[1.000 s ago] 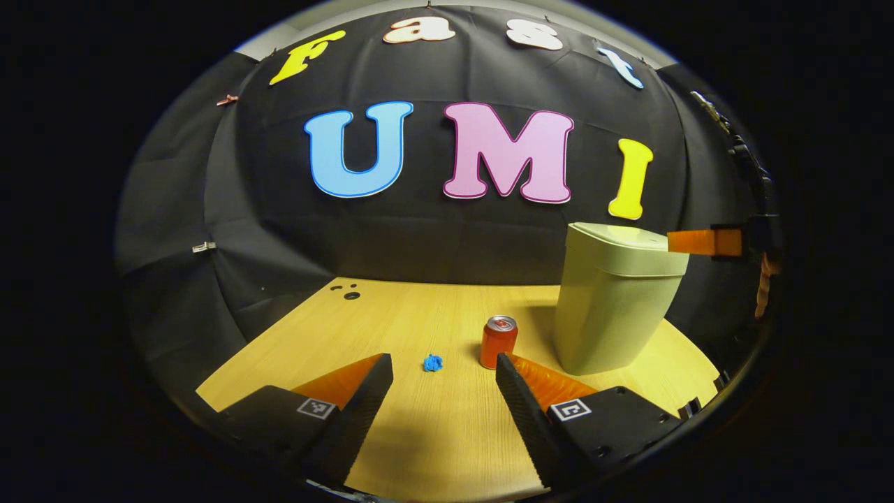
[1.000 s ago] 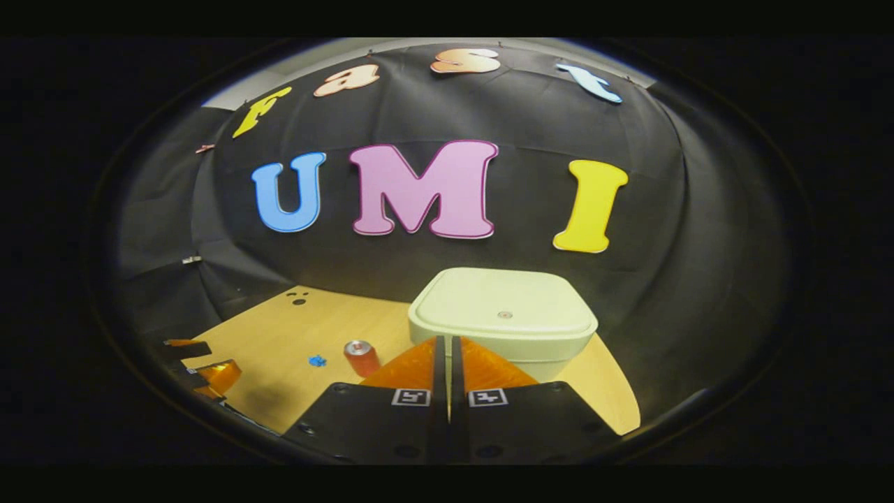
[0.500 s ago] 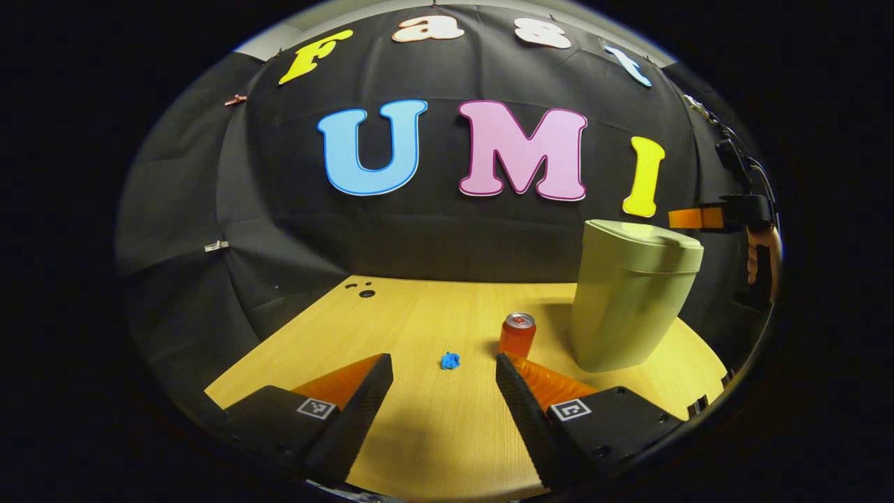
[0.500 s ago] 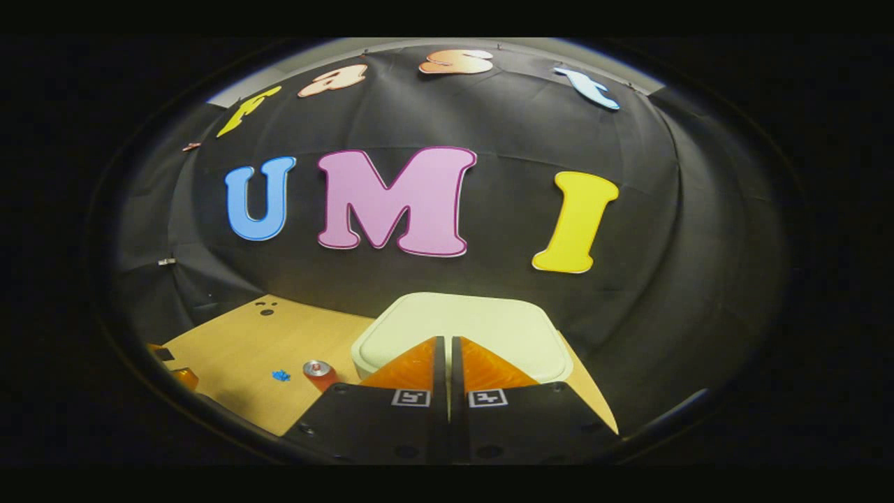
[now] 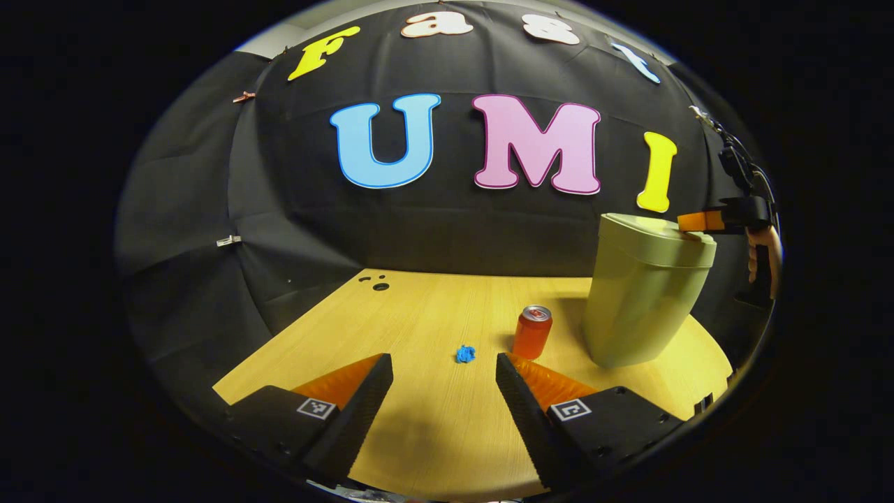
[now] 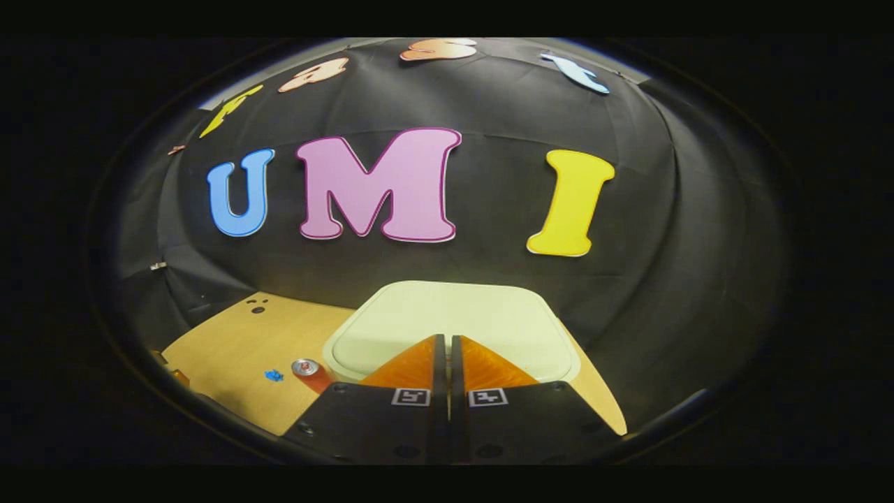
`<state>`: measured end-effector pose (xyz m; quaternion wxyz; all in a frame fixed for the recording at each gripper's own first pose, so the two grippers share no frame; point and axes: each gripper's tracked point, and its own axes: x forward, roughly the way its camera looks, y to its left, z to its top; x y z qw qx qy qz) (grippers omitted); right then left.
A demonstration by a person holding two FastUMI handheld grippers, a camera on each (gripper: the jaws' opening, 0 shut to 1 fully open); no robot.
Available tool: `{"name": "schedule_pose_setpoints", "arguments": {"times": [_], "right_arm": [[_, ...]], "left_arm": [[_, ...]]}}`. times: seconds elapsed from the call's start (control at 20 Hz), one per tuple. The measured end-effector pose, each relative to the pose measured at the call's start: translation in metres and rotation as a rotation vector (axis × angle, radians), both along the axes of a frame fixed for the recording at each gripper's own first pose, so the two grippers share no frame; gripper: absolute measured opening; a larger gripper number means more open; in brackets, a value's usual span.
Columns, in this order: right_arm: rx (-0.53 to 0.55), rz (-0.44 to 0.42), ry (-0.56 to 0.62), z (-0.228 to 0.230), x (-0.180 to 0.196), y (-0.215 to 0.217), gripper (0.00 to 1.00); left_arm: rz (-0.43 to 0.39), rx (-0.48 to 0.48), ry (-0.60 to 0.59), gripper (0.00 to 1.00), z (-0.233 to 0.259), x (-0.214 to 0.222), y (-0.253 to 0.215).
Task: Press the lid of the desktop garbage bin to open it, pick up the crumpled paper on the desktop and throw it into the bin, then pick up the pop can on the desktop and drop it into the bin, and finally close the garbage bin lid.
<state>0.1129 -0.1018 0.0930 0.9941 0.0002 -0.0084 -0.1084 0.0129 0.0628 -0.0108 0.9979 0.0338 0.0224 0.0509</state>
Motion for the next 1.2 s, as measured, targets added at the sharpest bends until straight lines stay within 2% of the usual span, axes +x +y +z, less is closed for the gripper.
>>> {"name": "schedule_pose_setpoints", "arguments": {"times": [0.15, 0.2, 0.25, 0.5, 0.55, 0.7, 0.8, 1.0, 1.05, 1.2], "right_arm": [[-0.020, -0.005, -0.006, -0.001, -0.001, 0.000, 0.05], [-0.031, -0.004, -0.004, -0.002, 0.000, 0.002, 0.08], [-0.035, -0.003, -0.004, -0.003, -0.001, 0.001, 0.06], [-0.013, 0.000, -0.012, -0.002, 0.000, 0.000, 0.06], [-0.007, -0.002, -0.017, -0.001, -0.001, 0.000, 0.08], [0.024, -0.010, -0.037, 0.006, -0.004, 0.003, 0.05], [0.006, -0.011, -0.052, 0.014, -0.010, 0.008, 0.02], [-0.056, -0.019, -0.125, 0.040, -0.032, 0.023, 0.05], [-0.060, -0.017, -0.129, 0.042, -0.036, 0.028, 0.02], [-0.053, -0.025, -0.133, 0.042, -0.052, 0.042, 0.05]], "left_arm": [[0.002, 0.004, 0.004, 0.96, -0.002, 0.000, -0.001], [0.003, 0.003, 0.008, 0.96, -0.004, 0.000, 0.000], [0.000, -0.001, 0.011, 0.96, -0.004, 0.001, -0.001], [-0.007, 0.001, 0.006, 0.96, -0.004, 0.003, -0.004], [-0.007, -0.001, 0.004, 0.96, -0.003, 0.002, -0.003], [-0.015, -0.003, -0.016, 0.96, 0.004, 0.002, -0.003], [-0.022, 0.007, -0.034, 0.95, 0.009, 0.000, -0.002], [-0.041, 0.003, -0.048, 0.95, 0.010, -0.007, 0.005], [-0.049, -0.003, -0.048, 0.95, 0.009, -0.008, 0.006], [-0.070, -0.009, -0.054, 0.96, 0.007, -0.014, 0.015]]}}
